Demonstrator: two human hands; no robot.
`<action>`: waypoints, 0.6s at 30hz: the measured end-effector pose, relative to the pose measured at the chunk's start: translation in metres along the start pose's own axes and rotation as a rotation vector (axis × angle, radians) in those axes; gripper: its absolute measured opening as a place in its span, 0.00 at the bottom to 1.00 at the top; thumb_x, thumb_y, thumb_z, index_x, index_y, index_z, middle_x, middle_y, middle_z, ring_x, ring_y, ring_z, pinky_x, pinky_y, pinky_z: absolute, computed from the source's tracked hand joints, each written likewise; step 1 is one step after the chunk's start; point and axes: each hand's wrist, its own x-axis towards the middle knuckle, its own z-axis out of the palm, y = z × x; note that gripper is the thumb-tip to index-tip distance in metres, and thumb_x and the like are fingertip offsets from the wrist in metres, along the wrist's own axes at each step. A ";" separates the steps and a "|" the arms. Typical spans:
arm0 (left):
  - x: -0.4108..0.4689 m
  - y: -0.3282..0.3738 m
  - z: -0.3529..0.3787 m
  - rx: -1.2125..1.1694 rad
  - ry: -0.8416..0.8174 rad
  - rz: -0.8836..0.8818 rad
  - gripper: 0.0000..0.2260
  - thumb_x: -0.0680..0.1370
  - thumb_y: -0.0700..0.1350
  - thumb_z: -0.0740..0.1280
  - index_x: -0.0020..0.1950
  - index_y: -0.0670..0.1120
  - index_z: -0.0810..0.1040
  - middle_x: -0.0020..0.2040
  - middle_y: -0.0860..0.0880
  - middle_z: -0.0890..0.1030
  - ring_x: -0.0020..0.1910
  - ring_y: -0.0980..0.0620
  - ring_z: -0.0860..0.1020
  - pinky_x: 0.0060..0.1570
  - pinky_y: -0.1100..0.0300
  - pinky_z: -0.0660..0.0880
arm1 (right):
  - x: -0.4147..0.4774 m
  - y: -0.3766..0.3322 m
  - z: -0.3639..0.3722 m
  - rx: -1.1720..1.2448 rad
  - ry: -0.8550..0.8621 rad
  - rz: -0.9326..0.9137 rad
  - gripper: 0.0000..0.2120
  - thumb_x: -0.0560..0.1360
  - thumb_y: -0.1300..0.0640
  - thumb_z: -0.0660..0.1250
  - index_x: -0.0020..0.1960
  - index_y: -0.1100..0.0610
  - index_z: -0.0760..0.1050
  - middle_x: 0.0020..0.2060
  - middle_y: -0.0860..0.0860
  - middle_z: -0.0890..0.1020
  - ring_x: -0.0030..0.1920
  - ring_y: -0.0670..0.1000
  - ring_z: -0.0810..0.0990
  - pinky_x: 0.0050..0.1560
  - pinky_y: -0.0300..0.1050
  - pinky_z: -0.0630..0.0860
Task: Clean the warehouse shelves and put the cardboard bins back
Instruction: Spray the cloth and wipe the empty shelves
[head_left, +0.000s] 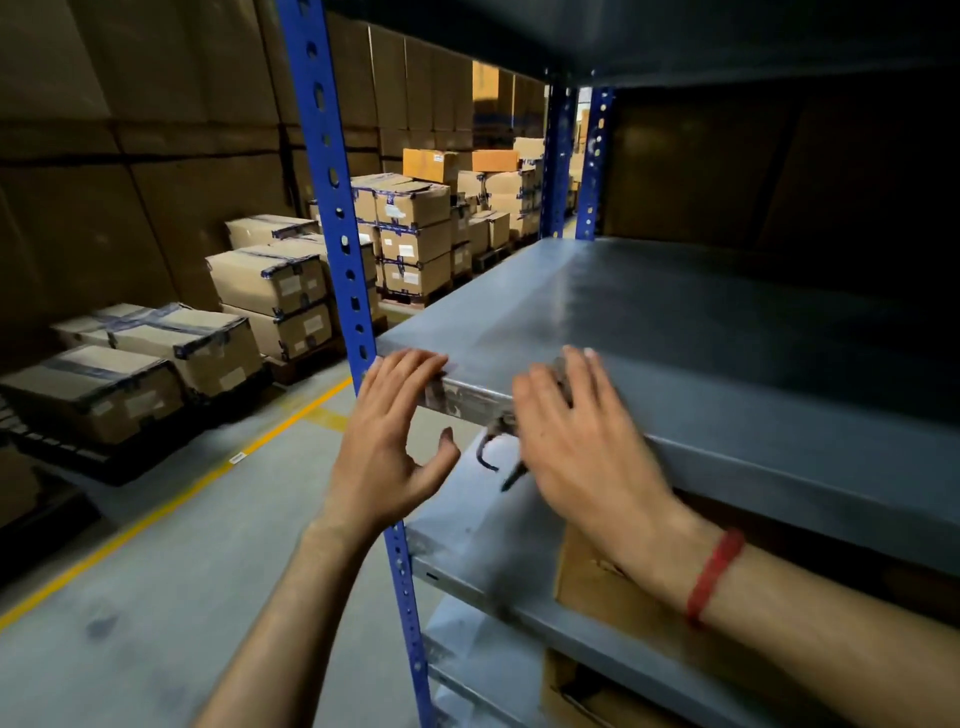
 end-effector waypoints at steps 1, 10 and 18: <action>0.003 0.006 -0.002 0.058 -0.029 0.028 0.31 0.73 0.48 0.71 0.75 0.45 0.69 0.71 0.47 0.71 0.75 0.49 0.64 0.78 0.47 0.55 | -0.007 0.009 -0.001 0.012 -0.025 0.010 0.20 0.79 0.57 0.59 0.68 0.68 0.67 0.61 0.67 0.73 0.67 0.73 0.69 0.68 0.68 0.68; 0.014 0.027 0.028 0.059 0.103 0.035 0.26 0.70 0.54 0.74 0.64 0.43 0.77 0.61 0.47 0.79 0.65 0.45 0.74 0.72 0.39 0.59 | 0.026 -0.034 0.007 -0.047 0.045 0.090 0.23 0.81 0.55 0.56 0.71 0.67 0.66 0.62 0.64 0.74 0.66 0.70 0.72 0.69 0.63 0.69; 0.017 0.022 0.025 0.029 0.120 0.068 0.27 0.72 0.61 0.72 0.63 0.45 0.79 0.62 0.48 0.80 0.64 0.47 0.75 0.71 0.42 0.62 | -0.027 0.029 0.003 -0.056 0.199 -0.049 0.20 0.82 0.58 0.61 0.72 0.64 0.70 0.61 0.60 0.77 0.58 0.65 0.77 0.62 0.58 0.74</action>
